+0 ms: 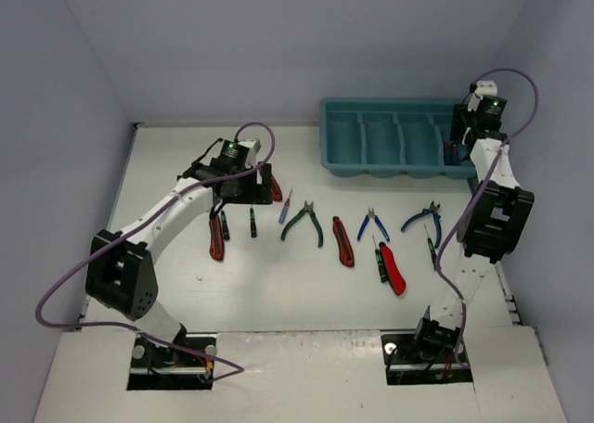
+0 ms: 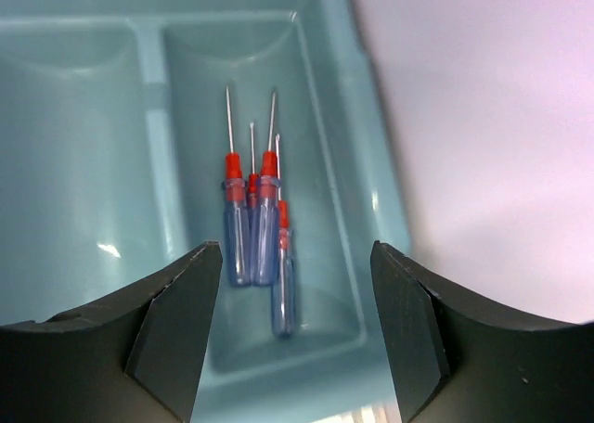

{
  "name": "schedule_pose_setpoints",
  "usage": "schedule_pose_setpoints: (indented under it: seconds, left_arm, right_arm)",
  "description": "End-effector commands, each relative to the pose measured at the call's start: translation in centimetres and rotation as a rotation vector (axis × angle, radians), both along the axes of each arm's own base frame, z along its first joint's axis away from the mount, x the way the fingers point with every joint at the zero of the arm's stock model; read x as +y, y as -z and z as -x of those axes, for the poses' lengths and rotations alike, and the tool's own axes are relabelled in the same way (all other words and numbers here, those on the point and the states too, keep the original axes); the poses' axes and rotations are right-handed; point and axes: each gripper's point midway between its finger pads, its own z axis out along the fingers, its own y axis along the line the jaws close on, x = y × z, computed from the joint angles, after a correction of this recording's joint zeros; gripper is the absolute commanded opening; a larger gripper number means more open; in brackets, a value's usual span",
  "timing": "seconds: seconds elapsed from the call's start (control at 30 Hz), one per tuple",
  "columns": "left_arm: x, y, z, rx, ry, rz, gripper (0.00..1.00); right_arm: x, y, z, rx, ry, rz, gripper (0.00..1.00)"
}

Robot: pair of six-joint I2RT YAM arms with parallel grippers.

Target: Sort the tools into containers

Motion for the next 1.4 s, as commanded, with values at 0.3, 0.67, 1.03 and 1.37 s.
schedule_pose_setpoints:
  seconds: [0.3,0.67,1.03,1.37]
  left_arm:
    - [-4.7,3.9,-3.6,0.085,0.005,-0.083,0.65]
    - [-6.0,7.6,-5.8,0.086,-0.022,-0.164,0.56]
    - [-6.6,10.1,-6.8,0.091,-0.031,-0.198,0.4]
    - [-7.7,6.7,-6.7,0.025,-0.007,-0.099,0.01]
  right_arm:
    - [11.6,-15.1,8.1,-0.337,-0.097,-0.13,0.63]
    - [15.8,-12.6,13.4,-0.347,-0.112,-0.346,0.65]
    - [18.2,-12.6,15.8,-0.356,-0.175,-0.374,0.66]
    - [25.0,-11.1,16.6,-0.286,-0.353,-0.439,0.7]
